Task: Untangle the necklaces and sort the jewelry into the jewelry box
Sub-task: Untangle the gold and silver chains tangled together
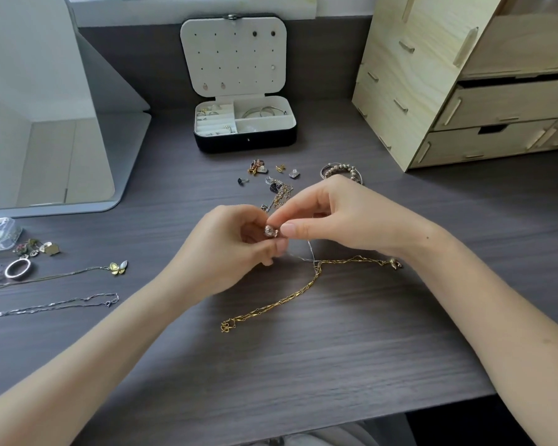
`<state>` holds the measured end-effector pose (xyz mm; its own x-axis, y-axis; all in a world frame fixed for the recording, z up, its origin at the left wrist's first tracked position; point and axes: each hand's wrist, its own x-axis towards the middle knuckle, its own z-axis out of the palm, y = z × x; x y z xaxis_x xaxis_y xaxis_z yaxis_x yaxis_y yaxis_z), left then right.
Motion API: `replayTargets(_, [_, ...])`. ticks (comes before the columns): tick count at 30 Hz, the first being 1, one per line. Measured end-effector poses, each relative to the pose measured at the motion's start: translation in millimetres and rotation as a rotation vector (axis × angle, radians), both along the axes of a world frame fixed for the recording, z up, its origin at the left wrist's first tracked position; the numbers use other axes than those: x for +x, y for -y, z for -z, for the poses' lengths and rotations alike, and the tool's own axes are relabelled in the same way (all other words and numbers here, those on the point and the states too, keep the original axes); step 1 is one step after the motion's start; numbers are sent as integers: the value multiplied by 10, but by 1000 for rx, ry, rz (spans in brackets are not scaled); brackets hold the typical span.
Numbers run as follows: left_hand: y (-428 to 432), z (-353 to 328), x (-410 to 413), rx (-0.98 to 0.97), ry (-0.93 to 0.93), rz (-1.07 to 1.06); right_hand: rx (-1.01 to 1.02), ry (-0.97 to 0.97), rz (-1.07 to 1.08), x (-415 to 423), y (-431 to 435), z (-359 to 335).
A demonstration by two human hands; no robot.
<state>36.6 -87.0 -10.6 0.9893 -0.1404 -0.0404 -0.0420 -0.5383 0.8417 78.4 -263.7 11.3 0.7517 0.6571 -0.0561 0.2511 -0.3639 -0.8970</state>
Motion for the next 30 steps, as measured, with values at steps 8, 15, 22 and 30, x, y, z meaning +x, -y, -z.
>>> replayTargets(8, [-32,46,41,57,8,-18,-383,429,393,146,120,67])
replayTargets(15, [29,23,103,397,105,9,-501,411,425,77,-110,150])
replayTargets(22, [96,13,197,490,113,26,-581,425,421,75,-181,183])
replayTargets(30, [155,-38,269,524,68,54,51,193,458,63,-58,35])
